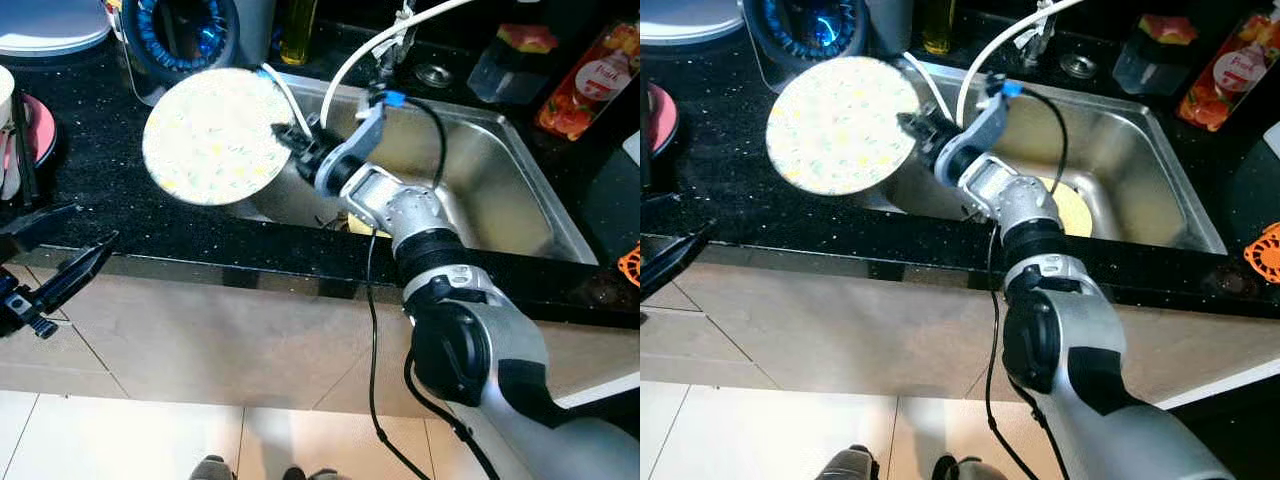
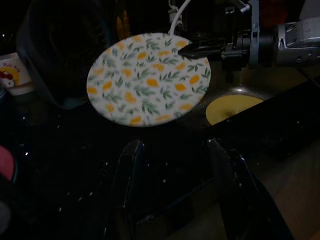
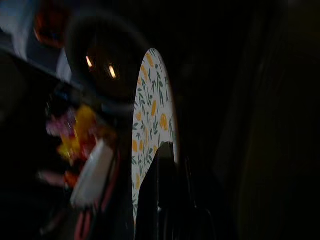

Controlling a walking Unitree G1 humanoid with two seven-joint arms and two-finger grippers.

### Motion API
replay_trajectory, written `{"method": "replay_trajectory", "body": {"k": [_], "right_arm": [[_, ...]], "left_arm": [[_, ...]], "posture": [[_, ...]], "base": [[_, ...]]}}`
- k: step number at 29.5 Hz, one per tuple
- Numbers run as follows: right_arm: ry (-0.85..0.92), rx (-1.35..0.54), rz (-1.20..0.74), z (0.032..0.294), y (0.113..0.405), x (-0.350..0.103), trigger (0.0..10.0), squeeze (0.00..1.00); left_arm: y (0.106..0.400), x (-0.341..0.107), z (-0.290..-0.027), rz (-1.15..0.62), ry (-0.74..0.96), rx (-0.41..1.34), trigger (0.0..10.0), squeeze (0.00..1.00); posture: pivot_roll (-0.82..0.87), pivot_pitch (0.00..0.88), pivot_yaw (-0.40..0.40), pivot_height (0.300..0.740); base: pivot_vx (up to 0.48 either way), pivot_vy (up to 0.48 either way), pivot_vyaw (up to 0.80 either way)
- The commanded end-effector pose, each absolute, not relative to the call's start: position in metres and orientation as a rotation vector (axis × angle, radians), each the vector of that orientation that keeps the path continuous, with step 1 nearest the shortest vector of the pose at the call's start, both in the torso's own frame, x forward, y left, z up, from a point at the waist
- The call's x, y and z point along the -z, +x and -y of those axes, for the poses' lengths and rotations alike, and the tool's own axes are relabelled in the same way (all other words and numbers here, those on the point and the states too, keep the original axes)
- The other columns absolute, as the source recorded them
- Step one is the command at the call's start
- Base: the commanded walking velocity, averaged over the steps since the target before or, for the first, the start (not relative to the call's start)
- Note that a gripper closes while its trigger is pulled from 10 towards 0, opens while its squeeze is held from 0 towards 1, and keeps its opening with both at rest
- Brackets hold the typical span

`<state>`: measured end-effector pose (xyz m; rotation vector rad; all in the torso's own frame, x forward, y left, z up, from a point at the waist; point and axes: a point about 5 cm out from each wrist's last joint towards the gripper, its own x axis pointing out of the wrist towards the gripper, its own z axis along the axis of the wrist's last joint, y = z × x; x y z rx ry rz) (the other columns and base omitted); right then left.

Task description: Kitchen organization

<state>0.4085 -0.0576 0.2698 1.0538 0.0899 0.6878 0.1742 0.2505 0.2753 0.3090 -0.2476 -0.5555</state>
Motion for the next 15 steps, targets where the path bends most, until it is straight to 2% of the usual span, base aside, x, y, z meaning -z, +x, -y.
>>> {"method": "replay_trajectory", "body": {"k": [1, 3, 7, 8, 12, 13, 15], "right_arm": [[1.109, -0.645, 0.037, 0.081, 0.413, -0.287, 0.0, 0.00], [1.108, -0.623, 0.085, 0.091, 0.413, -0.291, 0.0, 0.00], [0.867, -0.430, 0.251, 0.133, 0.415, -0.297, 0.0, 0.00], [0.867, -0.430, 0.251, 0.133, 0.415, -0.297, 0.0, 0.00], [0.677, -0.252, 0.328, 0.172, 0.413, -0.297, 0.0, 0.00], [0.677, -0.252, 0.328, 0.172, 0.413, -0.297, 0.0, 0.00], [0.514, -0.154, 0.331, 0.190, 0.411, -0.294, 0.0, 0.00]], "left_arm": [[0.177, -0.272, -0.246, 0.248, 0.290, 0.577, 10.0, 0.00], [0.181, -0.273, -0.244, 0.261, 0.287, 0.578, 10.0, 0.00], [0.196, -0.277, -0.236, 0.303, 0.270, 0.599, 10.0, 0.00], [0.196, -0.277, -0.236, 0.303, 0.270, 0.599, 10.0, 0.00], [0.205, -0.277, -0.226, 0.309, 0.250, 0.659, 10.0, 0.00], [0.205, -0.277, -0.226, 0.309, 0.250, 0.659, 10.0, 0.00], [0.209, -0.275, -0.221, 0.305, 0.237, 0.688, 10.0, 0.00]], "posture": [[0.34, 0.101, -0.152, 0.740], [0.34, 0.103, -0.154, 0.740], [0.32, 0.111, -0.149, 0.740], [0.32, 0.111, -0.149, 0.740], [0.29, 0.115, -0.130, 0.740], [0.29, 0.115, -0.130, 0.740], [0.28, 0.120, -0.124, 0.740]], "base": [[0.000, 0.000, 0.00], [0.000, 0.000, 0.00], [0.000, 0.000, 0.00], [0.000, 0.000, 0.00], [0.000, 0.000, 0.00], [0.000, 0.000, 0.00], [0.000, 0.000, 0.00]]}}
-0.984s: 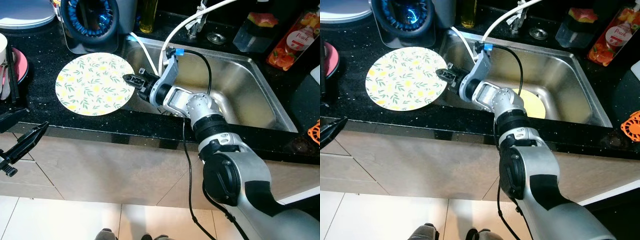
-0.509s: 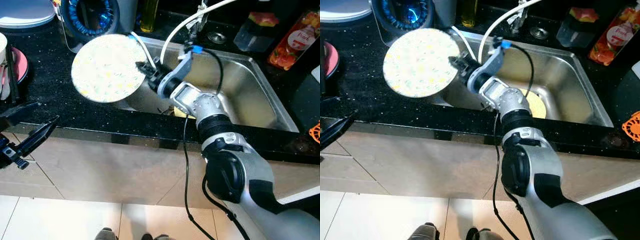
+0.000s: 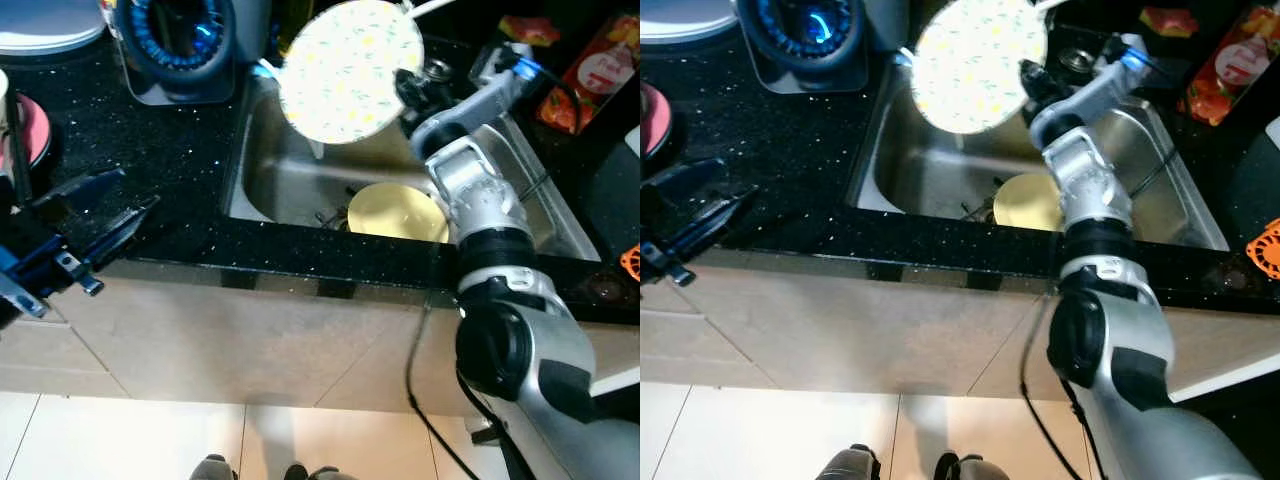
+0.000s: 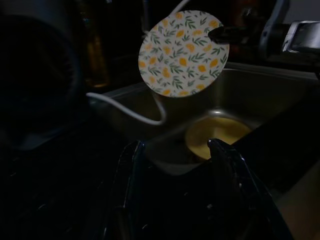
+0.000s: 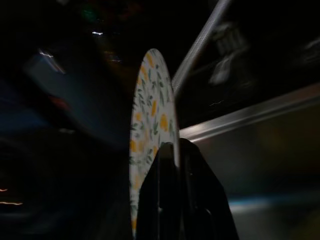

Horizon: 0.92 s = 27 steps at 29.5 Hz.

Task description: Kitchen organization

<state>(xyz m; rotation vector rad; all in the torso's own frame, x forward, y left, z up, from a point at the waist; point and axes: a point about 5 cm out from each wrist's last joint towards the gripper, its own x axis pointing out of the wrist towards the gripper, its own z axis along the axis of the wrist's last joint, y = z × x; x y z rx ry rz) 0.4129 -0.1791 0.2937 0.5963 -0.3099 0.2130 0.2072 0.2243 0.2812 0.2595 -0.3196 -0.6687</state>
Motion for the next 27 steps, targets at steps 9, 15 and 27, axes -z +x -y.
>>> {"method": "replay_trajectory", "body": {"k": [9, 15, 27], "right_arm": [[0.232, 0.014, 0.230, 0.209, 0.407, -0.269, 0.0, 0.00], [0.077, 0.062, 0.132, 0.206, 0.409, -0.253, 0.0, 0.00], [0.019, 0.055, 0.000, 0.192, 0.419, -0.239, 10.0, 0.00]], "left_arm": [[0.213, -0.274, -0.213, 0.294, 0.220, 0.732, 10.0, 0.00], [0.211, -0.270, -0.209, 0.275, 0.203, 0.750, 10.0, 0.00], [0.198, -0.264, -0.205, 0.213, 0.194, 0.763, 10.0, 0.00]], "posture": [[0.24, 0.151, -0.111, 0.740], [0.23, 0.185, -0.112, 0.740], [0.23, 0.272, -0.127, 0.740]], "base": [[0.000, 0.000, 0.00], [0.000, 0.000, 0.00], [0.000, 0.000, 0.00]]}}
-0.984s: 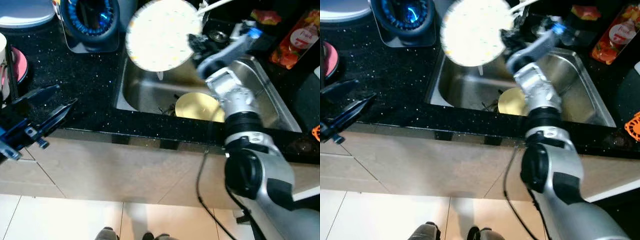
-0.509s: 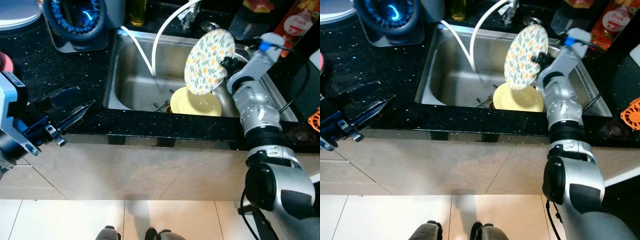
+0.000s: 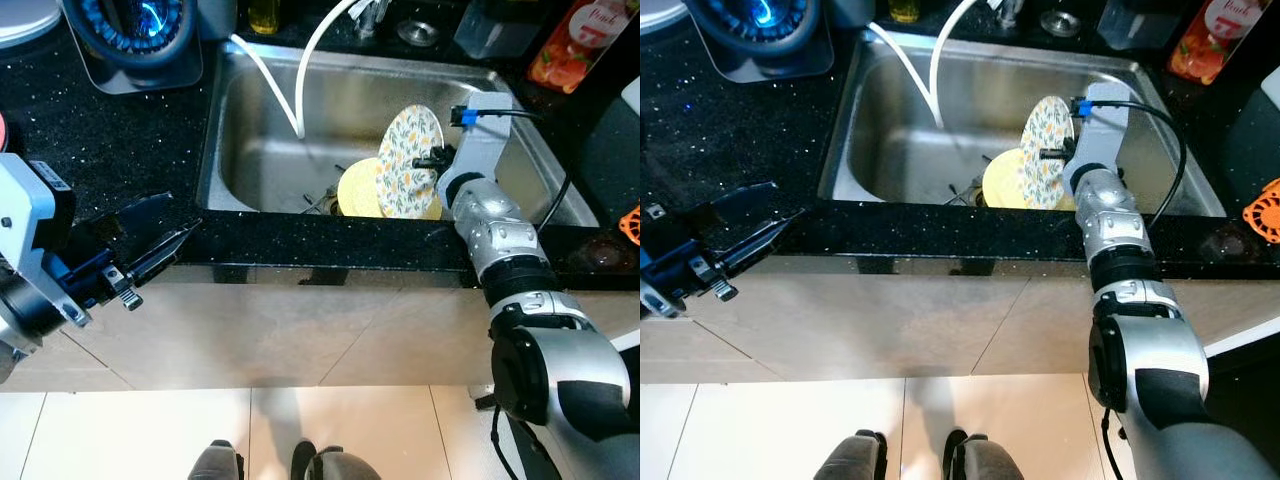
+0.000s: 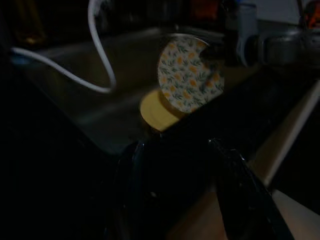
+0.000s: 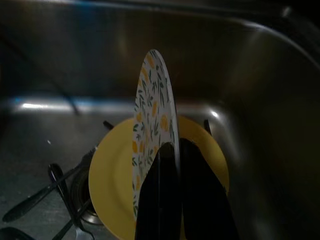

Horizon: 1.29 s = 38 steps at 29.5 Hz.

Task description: Kitchen organization

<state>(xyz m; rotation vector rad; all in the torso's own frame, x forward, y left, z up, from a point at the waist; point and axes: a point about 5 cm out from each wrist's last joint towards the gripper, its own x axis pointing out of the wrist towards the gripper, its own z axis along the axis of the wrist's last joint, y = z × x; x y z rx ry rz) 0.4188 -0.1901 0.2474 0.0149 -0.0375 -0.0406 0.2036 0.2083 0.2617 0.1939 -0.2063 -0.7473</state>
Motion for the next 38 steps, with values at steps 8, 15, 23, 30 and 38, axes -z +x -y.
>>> {"method": "replay_trajectory", "body": {"k": [8, 15, 23, 30, 38], "right_arm": [[0.042, 0.076, 0.003, 0.186, 0.425, -0.258, 10.0, 0.00], [-0.069, 0.015, 0.014, 0.165, 0.430, -0.279, 10.0, 0.00], [-0.200, -0.074, -0.023, 0.137, 0.432, -0.279, 10.0, 0.42], [-0.165, -0.012, -0.014, 0.144, 0.432, -0.283, 10.0, 1.00], [-0.082, 0.067, 0.075, 0.168, 0.431, -0.299, 10.0, 0.73]], "left_arm": [[0.190, -0.270, -0.202, 0.187, 0.210, 0.791, 10.0, 0.00], [0.189, -0.271, -0.198, 0.174, 0.203, 0.812, 10.0, 0.00], [0.186, -0.269, -0.195, 0.162, 0.187, 0.818, 10.0, 0.00], [0.185, -0.270, -0.195, 0.159, 0.185, 0.814, 10.0, 0.00], [0.191, -0.274, -0.195, 0.191, 0.190, 0.816, 10.0, 0.00]], "posture": [[0.24, 0.326, -0.119, 0.740], [0.23, 0.342, -0.121, 0.740], [0.22, 0.352, -0.130, 0.740], [0.23, 0.348, -0.125, 0.740], [0.23, 0.301, -0.114, 0.740]], "base": [[0.000, 0.000, 0.00], [0.000, 0.000, 0.00], [0.000, 0.000, 0.00], [0.000, 0.000, 0.00], [0.000, 0.000, 0.00]]}}
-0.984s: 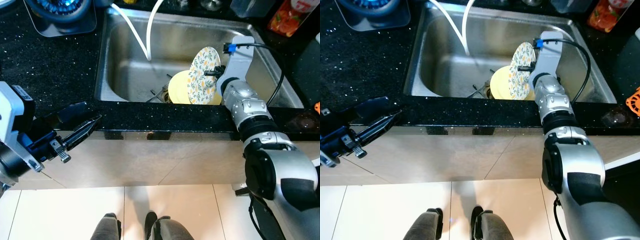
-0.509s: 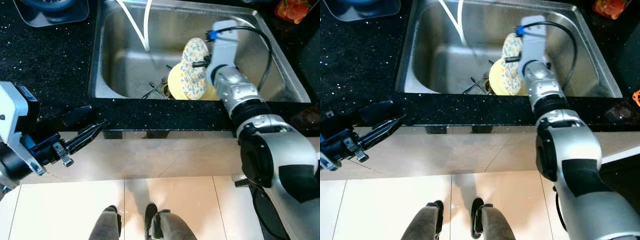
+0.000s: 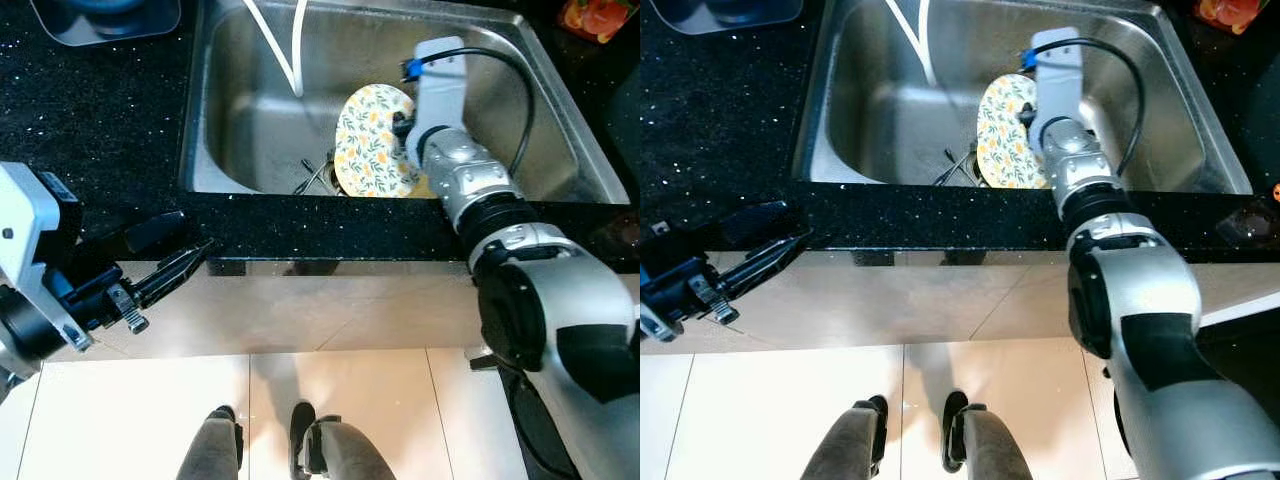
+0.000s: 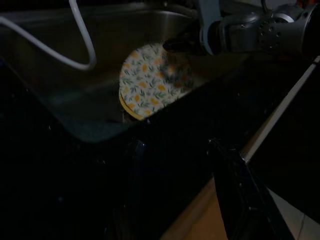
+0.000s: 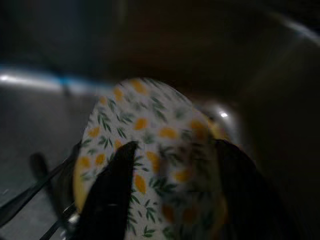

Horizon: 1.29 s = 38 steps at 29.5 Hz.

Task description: Kitchen organization

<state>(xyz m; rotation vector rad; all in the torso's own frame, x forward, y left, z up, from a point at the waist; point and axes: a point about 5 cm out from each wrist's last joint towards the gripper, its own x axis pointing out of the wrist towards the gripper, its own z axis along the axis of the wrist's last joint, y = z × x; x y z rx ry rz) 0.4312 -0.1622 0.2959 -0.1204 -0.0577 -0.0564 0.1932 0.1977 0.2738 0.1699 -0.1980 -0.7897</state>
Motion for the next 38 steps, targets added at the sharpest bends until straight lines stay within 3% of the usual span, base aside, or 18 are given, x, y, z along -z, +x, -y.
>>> {"method": "replay_trajectory", "body": {"k": [1, 2, 3, 4, 5, 13, 20, 24, 30, 38], "right_arm": [[-0.056, 0.063, 0.097, 0.171, 0.430, -0.303, 10.0, 0.65], [-0.017, 0.053, 0.118, 0.173, 0.430, -0.306, 10.0, 0.51], [-0.017, 0.053, 0.118, 0.173, 0.430, -0.306, 10.0, 0.51], [0.051, 0.018, 0.147, 0.174, 0.429, -0.310, 10.0, 0.08], [0.106, -0.008, 0.174, 0.176, 0.429, -0.313, 10.0, 0.00], [0.310, -0.122, 0.299, 0.189, 0.424, -0.324, 10.0, 0.00], [0.584, -0.572, 0.454, 0.169, 0.409, -0.318, 10.0, 0.00], [0.621, -0.690, 0.494, 0.161, 0.402, -0.312, 10.0, 0.00], [0.706, -1.011, 0.614, 0.143, 0.365, -0.306, 10.0, 0.00], [0.726, -1.210, 0.599, 0.126, 0.334, -0.282, 10.0, 0.00]], "left_arm": [[0.192, -0.276, -0.194, 0.204, 0.188, 0.820, 10.0, 0.00], [0.193, -0.278, -0.194, 0.217, 0.186, 0.822, 10.0, 0.00], [0.193, -0.278, -0.194, 0.217, 0.186, 0.822, 10.0, 0.00], [0.194, -0.279, -0.193, 0.232, 0.184, 0.826, 10.0, 0.00], [0.195, -0.281, -0.193, 0.243, 0.184, 0.829, 10.0, 0.00], [0.203, -0.284, -0.191, 0.290, 0.186, 0.837, 10.0, 0.00], [0.218, -0.285, -0.183, 0.355, 0.161, 0.825, 10.0, 0.00], [0.224, -0.282, -0.180, 0.371, 0.148, 0.814, 10.0, 0.00], [0.239, -0.283, -0.172, 0.426, 0.091, 0.755, 10.0, 0.00], [0.246, -0.275, -0.161, 0.445, 0.044, 0.743, 10.0, 0.00]], "posture": [[0.23, 0.298, -0.113, 0.740], [0.23, 0.289, -0.112, 0.740], [0.23, 0.289, -0.112, 0.740], [0.23, 0.271, -0.107, 0.740], [0.23, 0.267, -0.106, 0.740], [0.22, 0.208, -0.101, 0.740], [0.22, 0.124, -0.102, 0.740], [0.23, 0.114, -0.099, 0.740], [0.23, 0.092, -0.096, 0.740], [0.23, 0.074, -0.094, 0.740]], "base": [[0.000, 0.000, 0.00], [0.000, 0.000, 0.00], [0.000, 0.000, 0.00], [0.000, 0.000, 0.00], [0.000, 0.000, 0.00], [0.000, 0.000, 0.00], [0.000, 0.000, 0.00], [0.000, 0.000, 0.00], [0.000, 0.000, 0.00], [0.000, 0.000, 0.00]]}}
